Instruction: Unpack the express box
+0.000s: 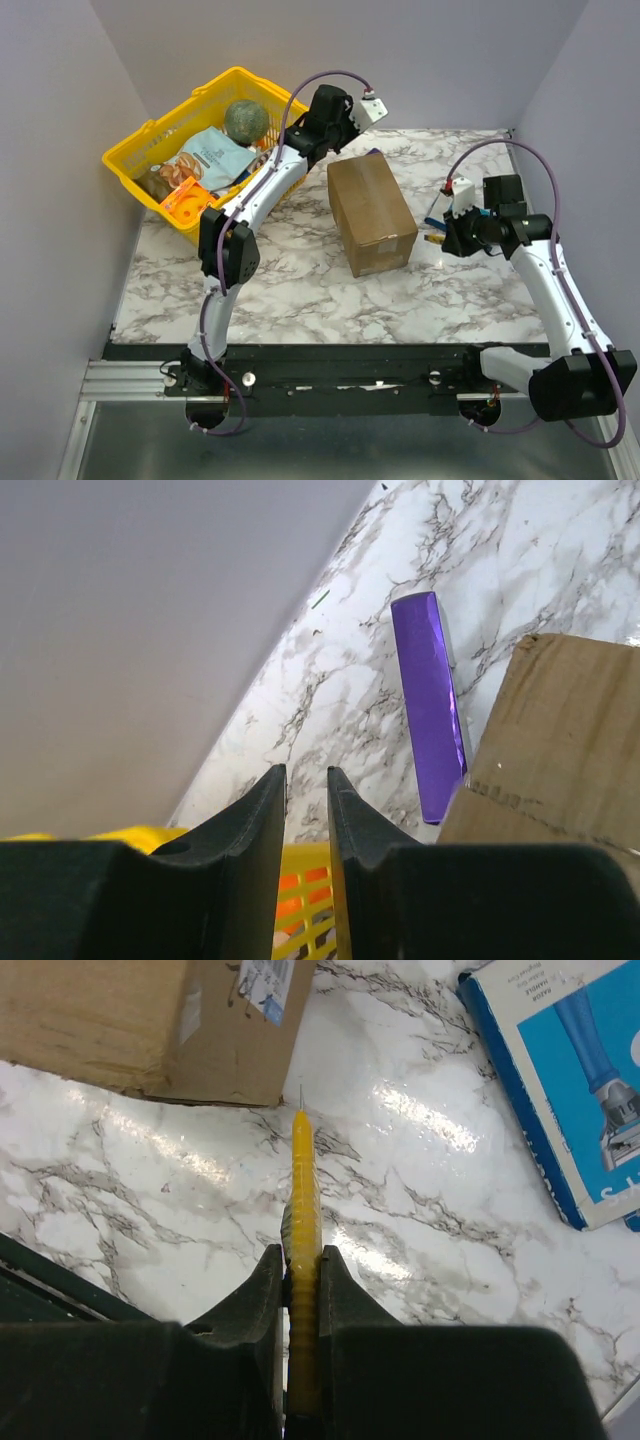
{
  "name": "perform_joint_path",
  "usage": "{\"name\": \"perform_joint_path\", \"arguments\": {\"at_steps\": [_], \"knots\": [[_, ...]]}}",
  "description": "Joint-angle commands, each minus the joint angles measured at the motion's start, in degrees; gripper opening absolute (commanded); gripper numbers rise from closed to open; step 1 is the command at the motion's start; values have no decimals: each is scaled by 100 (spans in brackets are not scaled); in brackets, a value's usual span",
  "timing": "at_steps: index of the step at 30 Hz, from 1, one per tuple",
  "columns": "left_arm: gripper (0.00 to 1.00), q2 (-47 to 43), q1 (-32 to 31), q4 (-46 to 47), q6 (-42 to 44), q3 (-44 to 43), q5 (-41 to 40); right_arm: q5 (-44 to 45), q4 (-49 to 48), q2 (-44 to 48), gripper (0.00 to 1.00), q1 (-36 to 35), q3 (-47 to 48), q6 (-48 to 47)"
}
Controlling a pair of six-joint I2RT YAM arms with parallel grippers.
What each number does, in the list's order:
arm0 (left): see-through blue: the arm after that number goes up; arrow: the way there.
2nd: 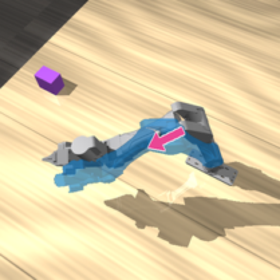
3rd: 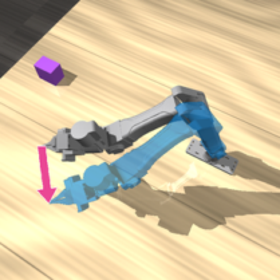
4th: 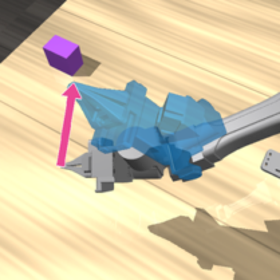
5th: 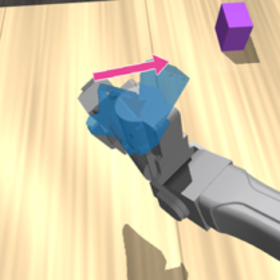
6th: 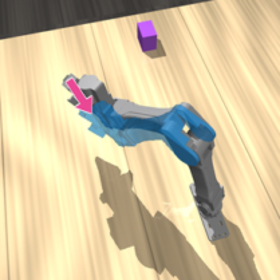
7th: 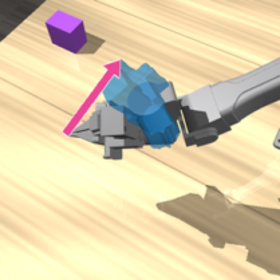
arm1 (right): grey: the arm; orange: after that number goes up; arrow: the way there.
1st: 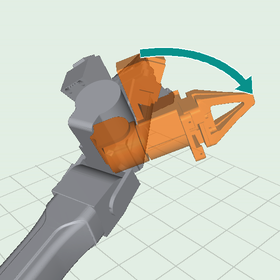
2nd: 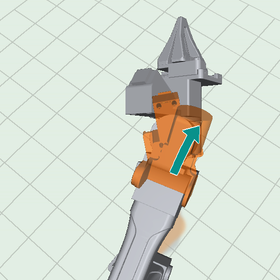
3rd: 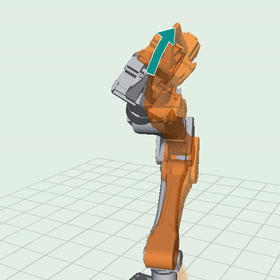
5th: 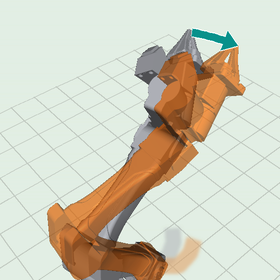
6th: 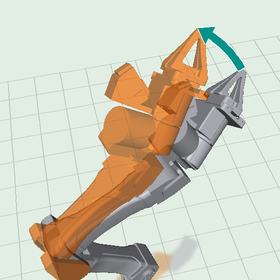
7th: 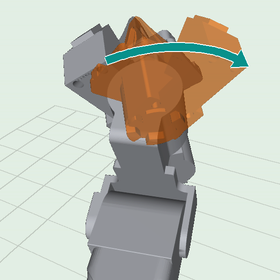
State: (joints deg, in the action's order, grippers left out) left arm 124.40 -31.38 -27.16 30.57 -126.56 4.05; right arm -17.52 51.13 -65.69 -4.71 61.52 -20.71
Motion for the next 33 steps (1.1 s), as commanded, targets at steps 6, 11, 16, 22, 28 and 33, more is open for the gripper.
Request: {"name": "perform_joint_path", "arguments": {"at_steps": [6,11,16,22,28,33], "knots": [[29,709,-18,-782,556,-484,-81,-436,450,-128,0,-513,159,-549],[26,349,0,-1290,634,7,611,-437,336,-303,0,-513,326,-443],[25,-598,0,-1380,644,1229,1123,-16,143,-637,0,-505,667,-223],[24,-1670,-9,-1854,232,2424,1606,196,81,-1235,0,-435,1151,-82],[24,-3041,-123,-2320,72,3795,2143,354,11,-1858,0,-302,1775,-3],[25,-3896,-185,-3302,739,4552,3294,416,98,-2070,0,-171,2284,-3]]}}
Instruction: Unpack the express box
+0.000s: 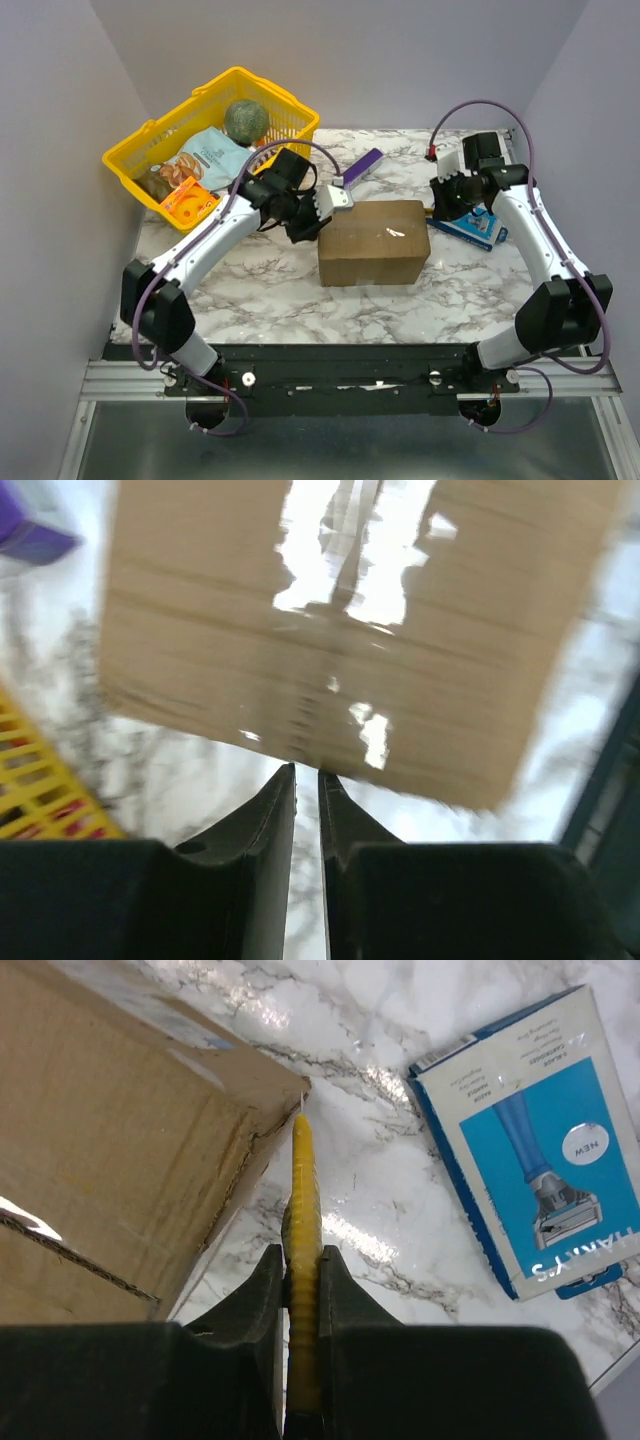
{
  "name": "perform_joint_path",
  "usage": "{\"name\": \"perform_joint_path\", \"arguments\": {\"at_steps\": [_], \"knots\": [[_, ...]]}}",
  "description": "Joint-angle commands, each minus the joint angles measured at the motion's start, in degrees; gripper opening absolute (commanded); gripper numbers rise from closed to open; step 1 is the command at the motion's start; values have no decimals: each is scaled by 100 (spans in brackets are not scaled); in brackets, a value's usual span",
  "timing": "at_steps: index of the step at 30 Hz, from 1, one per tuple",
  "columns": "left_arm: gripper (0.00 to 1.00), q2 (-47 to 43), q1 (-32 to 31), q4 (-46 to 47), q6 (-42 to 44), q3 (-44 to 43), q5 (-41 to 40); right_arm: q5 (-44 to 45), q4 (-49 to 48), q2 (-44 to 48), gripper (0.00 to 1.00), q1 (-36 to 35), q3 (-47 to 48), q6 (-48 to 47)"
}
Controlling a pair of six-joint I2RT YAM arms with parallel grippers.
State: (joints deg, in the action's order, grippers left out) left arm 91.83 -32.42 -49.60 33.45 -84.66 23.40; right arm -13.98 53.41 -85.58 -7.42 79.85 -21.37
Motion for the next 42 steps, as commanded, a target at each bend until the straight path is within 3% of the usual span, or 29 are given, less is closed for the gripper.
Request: {"name": "perform_joint_path", "arguments": {"at_steps": [1,4,6,9,11,14,16,22,31,42], "knots": [[26,-875,-80,-1112,504,398,1395,88,-94,-82,0,266,556,27],[34,-1350,-80,-667,540,223,1334,44,64,-55,0,696,1012,-244],[43,-1553,-80,243,557,161,1404,-200,65,136,1,855,1137,-761],[52,-1616,-115,1676,14,21,1562,-938,-382,785,0,900,788,-1581],[52,-1231,-273,1945,-277,-547,1659,-1892,-323,1077,1,857,576,-2192],[54,-589,-598,1946,-261,-1348,1747,-2913,211,1403,0,629,575,-2887],[56,-229,-747,1954,-217,-1631,1817,-3102,398,1570,0,296,523,-3153],[57,151,-1196,2148,-234,-2010,1949,-2856,539,2089,1,-400,250,-3392],[55,282,-1433,2060,-146,-1879,1950,-2988,609,2221,1,-515,329,-3155],[49,739,-1468,1376,214,-2352,1826,-3102,513,2309,1,-611,373,-2847]]}}
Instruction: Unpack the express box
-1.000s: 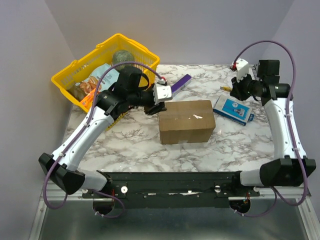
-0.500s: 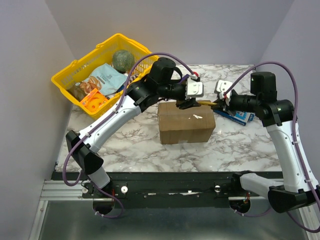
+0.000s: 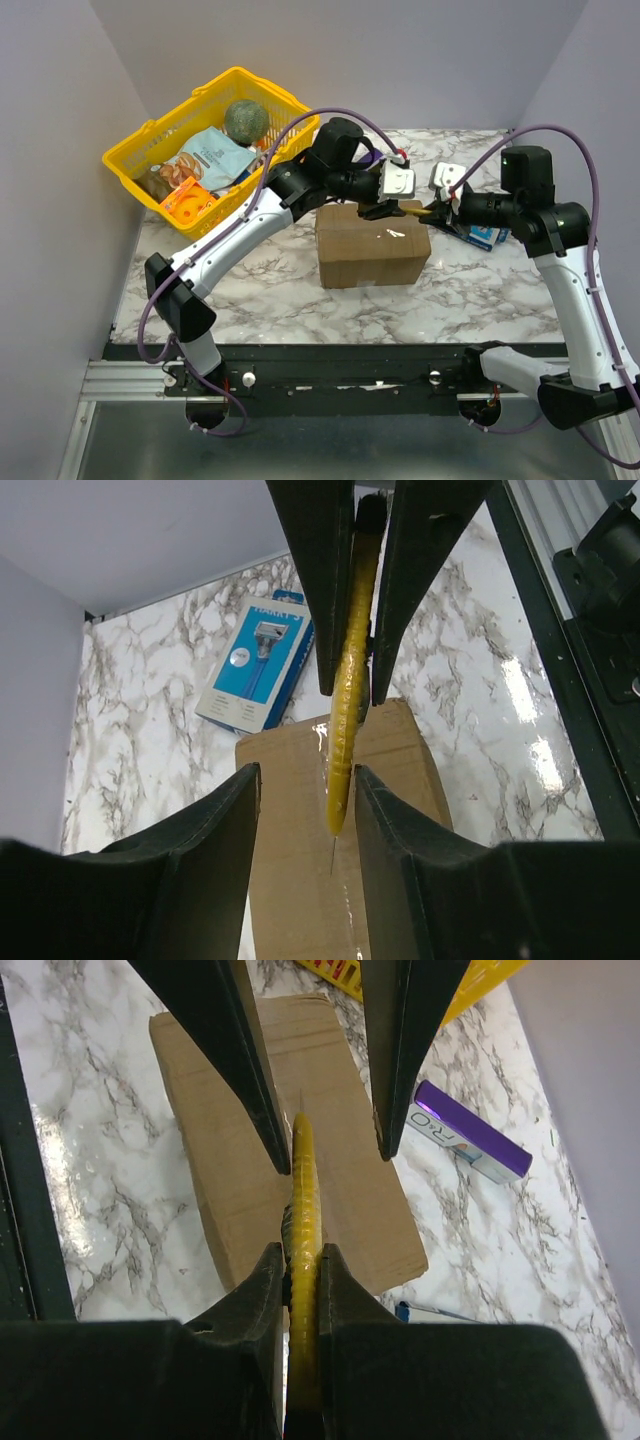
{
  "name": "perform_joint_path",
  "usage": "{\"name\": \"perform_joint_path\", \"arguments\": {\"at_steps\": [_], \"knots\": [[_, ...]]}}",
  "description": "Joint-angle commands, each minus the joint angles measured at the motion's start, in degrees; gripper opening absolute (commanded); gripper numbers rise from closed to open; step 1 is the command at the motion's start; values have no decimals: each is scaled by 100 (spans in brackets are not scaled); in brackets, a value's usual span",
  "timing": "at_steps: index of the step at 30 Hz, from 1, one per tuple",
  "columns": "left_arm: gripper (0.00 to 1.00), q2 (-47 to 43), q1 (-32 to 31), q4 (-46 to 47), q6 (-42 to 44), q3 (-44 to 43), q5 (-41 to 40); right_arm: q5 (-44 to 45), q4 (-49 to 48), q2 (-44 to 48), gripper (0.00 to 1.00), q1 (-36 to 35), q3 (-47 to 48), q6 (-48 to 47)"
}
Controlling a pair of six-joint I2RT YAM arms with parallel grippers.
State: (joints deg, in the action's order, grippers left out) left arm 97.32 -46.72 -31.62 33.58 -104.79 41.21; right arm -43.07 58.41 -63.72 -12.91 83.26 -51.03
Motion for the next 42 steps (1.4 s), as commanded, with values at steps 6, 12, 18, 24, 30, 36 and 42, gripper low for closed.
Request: {"name": "perform_joint_path", "arguments": {"at_steps": [6,12,18,24,30,36,42], "knots": [[28,384,-57,-775,272,-604,106,-202,-49,115,0,-98,32,303],[0,411,-57,-997,316,-552,422,-246,-585,36,0,-89,119,1356],[0,-274,435,1580,-1779,853,1300,-999,-577,-430,44,235,979,2675],[0,-653,585,4001,-3558,1856,1644,-2592,-744,-510,61,992,990,3223],[0,-662,541,5129,-4588,2279,1618,-2698,-261,-527,62,983,928,2563],[0,-617,471,5419,-4782,2270,1618,-2303,109,-553,62,983,938,2053],[0,-565,453,5429,-4774,2209,1636,-2074,-50,-509,58,983,770,2027]]}}
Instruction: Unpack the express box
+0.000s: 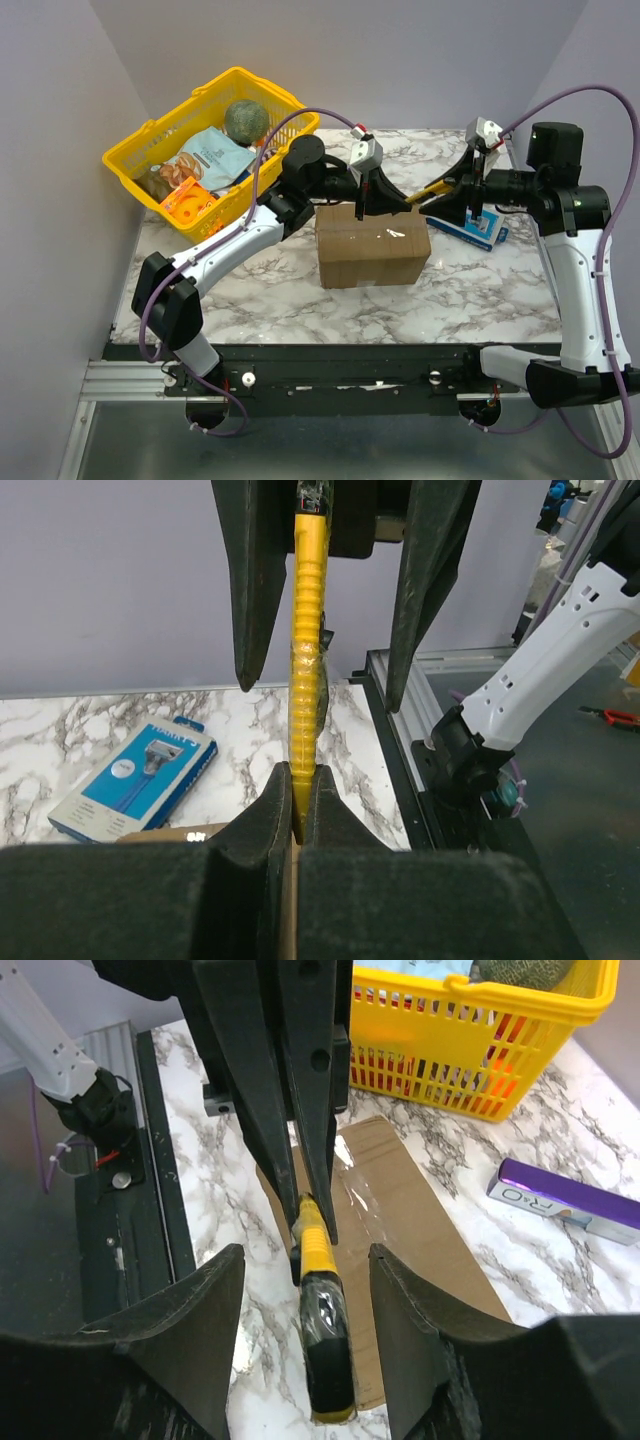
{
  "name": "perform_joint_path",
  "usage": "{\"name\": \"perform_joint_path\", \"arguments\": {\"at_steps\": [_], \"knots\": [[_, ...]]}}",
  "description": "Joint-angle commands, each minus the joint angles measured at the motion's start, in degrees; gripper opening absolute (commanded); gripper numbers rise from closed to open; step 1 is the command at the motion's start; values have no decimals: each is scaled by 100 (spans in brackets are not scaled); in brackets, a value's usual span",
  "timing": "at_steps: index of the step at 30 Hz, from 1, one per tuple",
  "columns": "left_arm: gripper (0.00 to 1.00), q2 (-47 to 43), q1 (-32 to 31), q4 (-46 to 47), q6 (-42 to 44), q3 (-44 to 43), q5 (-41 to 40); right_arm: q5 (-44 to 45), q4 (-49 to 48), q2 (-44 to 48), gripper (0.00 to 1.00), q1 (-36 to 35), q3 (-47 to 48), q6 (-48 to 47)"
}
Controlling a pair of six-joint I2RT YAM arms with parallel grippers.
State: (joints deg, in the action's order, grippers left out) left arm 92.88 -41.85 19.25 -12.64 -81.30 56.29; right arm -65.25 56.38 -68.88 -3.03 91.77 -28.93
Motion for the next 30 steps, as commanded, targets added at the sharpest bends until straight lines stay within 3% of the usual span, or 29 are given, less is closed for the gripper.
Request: {"name": "perform_joint_path", "arguments": {"at_steps": [1,18,30], "knots": [[0,-121,-43,343,-142,-150,128,118,215,-20,57,-14,-28,-210],[0,257,-52,-158,43,-492,391,145,-646,112,53,-14,-142,457],[0,301,-26,-114,34,-501,312,30,224,-205,37,4,237,-175]]}}
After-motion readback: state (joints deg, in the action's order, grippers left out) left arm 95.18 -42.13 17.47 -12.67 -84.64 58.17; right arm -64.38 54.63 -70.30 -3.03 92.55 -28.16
